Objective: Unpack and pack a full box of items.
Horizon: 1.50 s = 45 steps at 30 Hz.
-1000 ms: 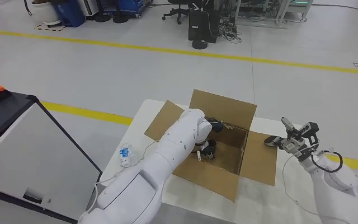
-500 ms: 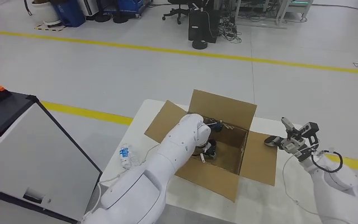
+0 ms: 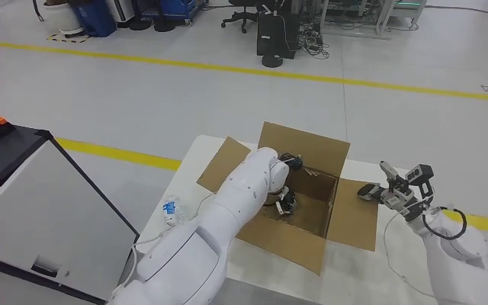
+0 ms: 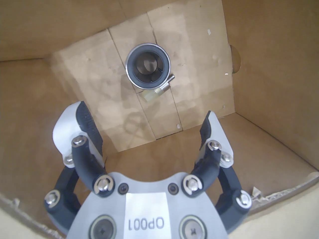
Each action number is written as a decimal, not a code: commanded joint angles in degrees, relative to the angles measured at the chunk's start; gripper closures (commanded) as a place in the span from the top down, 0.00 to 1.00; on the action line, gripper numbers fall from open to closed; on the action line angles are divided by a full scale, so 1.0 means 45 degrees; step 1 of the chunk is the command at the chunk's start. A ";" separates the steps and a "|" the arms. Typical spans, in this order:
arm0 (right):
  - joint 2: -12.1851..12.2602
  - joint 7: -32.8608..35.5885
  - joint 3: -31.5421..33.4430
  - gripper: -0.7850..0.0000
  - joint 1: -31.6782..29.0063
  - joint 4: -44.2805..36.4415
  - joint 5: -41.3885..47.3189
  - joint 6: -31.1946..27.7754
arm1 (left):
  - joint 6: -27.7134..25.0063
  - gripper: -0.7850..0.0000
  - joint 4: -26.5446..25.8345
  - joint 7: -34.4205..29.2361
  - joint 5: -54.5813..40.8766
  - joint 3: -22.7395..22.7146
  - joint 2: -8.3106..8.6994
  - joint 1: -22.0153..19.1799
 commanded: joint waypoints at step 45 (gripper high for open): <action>0.0156 0.1720 -0.1681 1.00 -0.0256 -0.3374 -0.1925 0.0037 | 0.2477 1.00 -0.2172 0.4694 0.0341 -0.0800 0.1530 0.1251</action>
